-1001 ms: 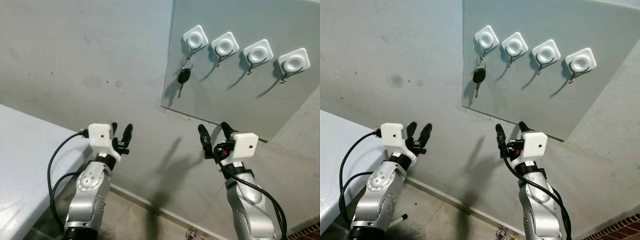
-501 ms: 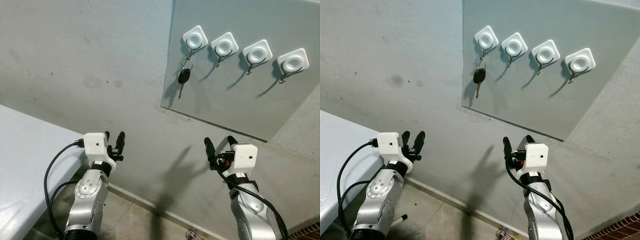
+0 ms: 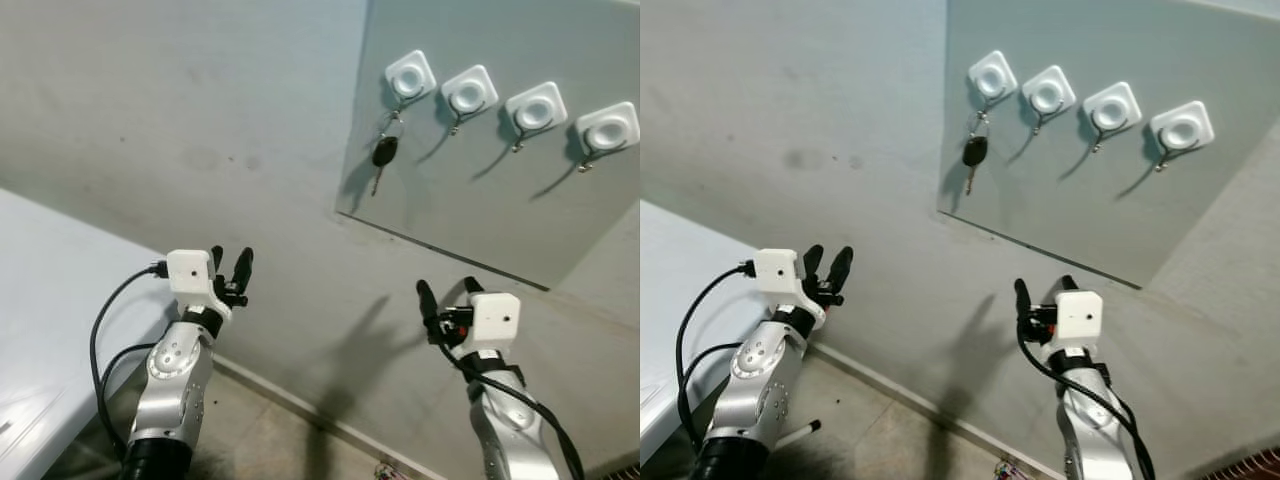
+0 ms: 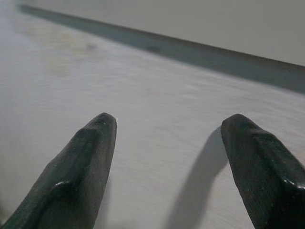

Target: Hang keys on a hook

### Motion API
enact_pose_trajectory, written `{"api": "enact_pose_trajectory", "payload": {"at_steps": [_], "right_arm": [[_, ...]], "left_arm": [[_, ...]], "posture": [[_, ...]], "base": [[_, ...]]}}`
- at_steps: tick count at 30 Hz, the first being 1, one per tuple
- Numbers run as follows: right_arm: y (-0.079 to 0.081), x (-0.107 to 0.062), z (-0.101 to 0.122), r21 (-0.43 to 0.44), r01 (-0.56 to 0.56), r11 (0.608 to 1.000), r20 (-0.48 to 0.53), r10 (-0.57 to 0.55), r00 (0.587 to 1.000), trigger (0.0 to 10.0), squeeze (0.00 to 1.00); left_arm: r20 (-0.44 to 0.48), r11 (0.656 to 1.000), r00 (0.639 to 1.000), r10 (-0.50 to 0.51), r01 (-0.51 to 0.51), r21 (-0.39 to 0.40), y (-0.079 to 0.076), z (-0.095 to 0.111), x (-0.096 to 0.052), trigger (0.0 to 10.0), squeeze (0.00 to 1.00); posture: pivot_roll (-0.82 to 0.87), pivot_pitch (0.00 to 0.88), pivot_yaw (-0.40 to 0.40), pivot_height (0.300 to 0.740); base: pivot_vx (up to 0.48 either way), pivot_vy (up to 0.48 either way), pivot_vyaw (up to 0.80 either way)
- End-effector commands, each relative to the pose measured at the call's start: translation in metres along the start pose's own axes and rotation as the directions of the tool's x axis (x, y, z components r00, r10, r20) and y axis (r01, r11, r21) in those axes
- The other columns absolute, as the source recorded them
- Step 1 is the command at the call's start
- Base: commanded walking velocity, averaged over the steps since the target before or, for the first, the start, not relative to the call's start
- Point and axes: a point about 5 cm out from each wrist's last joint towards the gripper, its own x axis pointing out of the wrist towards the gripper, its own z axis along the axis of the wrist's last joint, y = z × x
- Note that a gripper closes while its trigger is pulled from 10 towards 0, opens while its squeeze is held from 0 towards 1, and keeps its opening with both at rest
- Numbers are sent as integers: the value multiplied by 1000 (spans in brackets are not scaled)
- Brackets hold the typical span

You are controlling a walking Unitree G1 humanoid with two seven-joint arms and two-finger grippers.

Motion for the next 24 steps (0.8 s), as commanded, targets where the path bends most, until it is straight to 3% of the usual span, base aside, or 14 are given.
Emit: {"api": "enact_pose_trajectory", "payload": {"at_steps": [1, 12, 24], "right_arm": [[7, 7, 6, -20, -35, 999, 21, 35, 999, 10000, 0], [7, 1, 4, -27, -39, 999, 18, 40, 999, 10000, 0], [8, 0, 6, -26, -51, 998, 20, 51, 998, 10000, 0]], "left_arm": [[3, 1000, 1000, -5, 5, 3, 0, 0, 1, 10000, 0], [-7, 1000, 1000, -21, 21, 3, -8, -9, -9, 10000, 0], [-3, 999, 999, -32, 32, -5, -13, -8, -10, 10000, 0]], "posture": [[-96, 0, -46, 740], [-92, 0, -51, 740], [-94, 0, -51, 740]], "base": [[0, 0, 800], [0, 0, 800], [0, 0, 800]]}}
